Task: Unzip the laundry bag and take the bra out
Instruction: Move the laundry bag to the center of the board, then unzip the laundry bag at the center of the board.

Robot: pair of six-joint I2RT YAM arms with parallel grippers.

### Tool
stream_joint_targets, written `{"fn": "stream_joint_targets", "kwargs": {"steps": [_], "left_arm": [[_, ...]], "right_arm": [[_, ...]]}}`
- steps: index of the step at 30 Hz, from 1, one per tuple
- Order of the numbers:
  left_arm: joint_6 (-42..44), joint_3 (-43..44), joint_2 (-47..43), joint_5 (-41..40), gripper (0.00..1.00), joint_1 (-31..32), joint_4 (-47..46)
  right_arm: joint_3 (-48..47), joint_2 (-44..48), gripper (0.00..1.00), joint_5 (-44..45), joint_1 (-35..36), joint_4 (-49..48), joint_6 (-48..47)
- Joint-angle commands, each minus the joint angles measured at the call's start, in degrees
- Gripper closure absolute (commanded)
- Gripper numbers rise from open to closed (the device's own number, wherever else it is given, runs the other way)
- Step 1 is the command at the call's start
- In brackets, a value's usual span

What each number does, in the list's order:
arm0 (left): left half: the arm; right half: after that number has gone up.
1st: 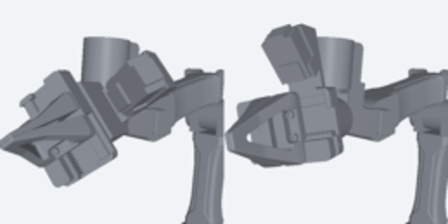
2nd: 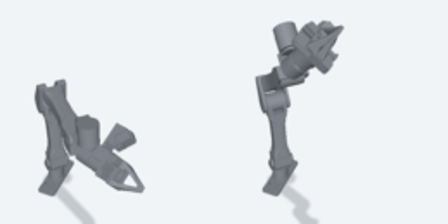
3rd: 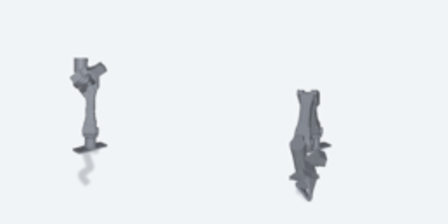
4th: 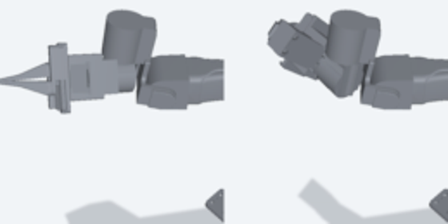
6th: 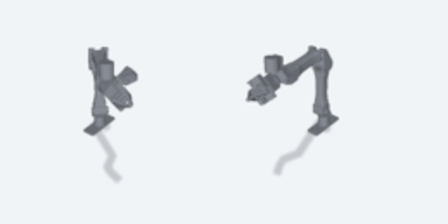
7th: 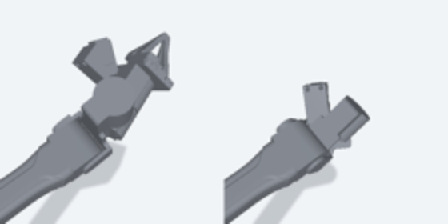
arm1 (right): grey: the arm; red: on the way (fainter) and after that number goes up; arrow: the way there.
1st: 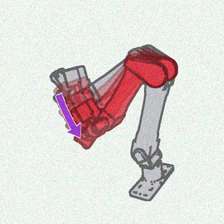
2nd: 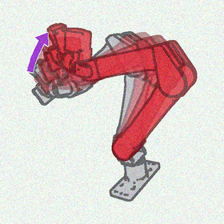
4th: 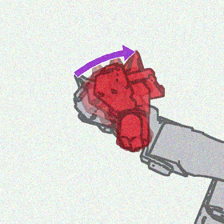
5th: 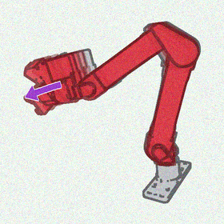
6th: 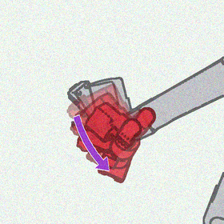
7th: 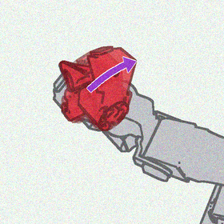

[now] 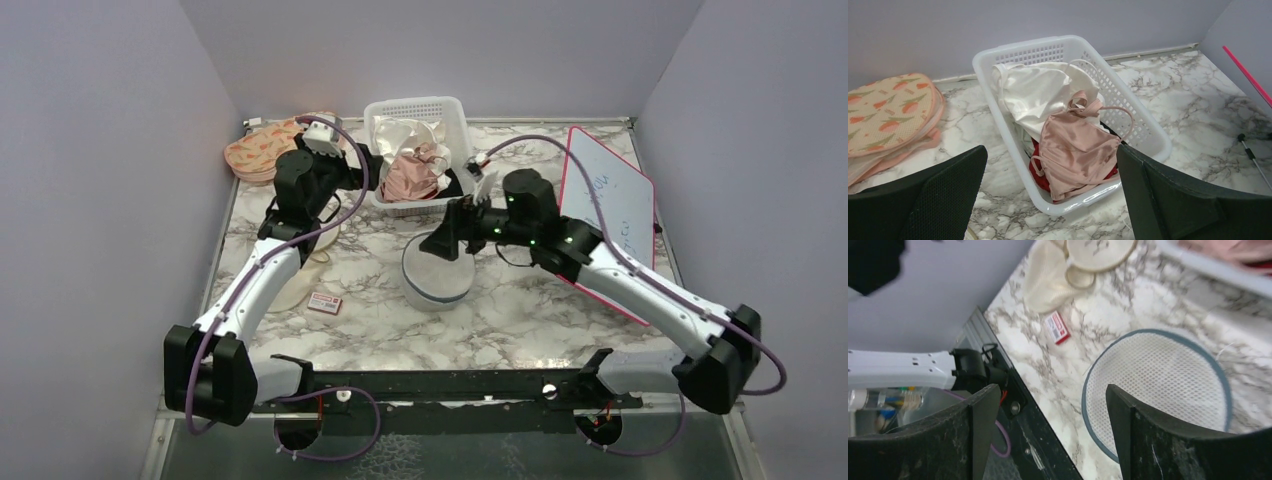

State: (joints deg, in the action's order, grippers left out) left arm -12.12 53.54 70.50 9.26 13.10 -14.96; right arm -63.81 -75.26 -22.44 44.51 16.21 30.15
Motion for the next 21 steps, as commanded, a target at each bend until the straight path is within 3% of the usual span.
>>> {"fn": "stream_joint_targets", "kwargs": {"steps": [1,6,9,14,21], "left_arm": [[-0.19,0.82,2.01,1.63,0.01,2.56,0.18],[2.22,1.32,5.08,-0.86,0.01,8.81,2.60],[4.84,3.68,8.01,-3.21,0.01,14.33,7.28],[7.82,7.17,10.69,-13.89,0.01,26.91,15.57],[-6.22,4.53,8.93,-11.43,0.01,32.75,22.84]], "right_arm": [[-1.85,9.42,0.23,13.24,-0.16,5.37,-3.48],[-1.31,17.81,0.20,24.21,-0.13,12.45,-5.64],[0.52,22.65,0.20,24.57,-0.13,13.19,-5.48],[4.29,29.36,0.16,25.87,-0.13,13.71,-5.72],[4.67,32.68,0.15,27.69,-0.13,16.64,-8.83]]}}
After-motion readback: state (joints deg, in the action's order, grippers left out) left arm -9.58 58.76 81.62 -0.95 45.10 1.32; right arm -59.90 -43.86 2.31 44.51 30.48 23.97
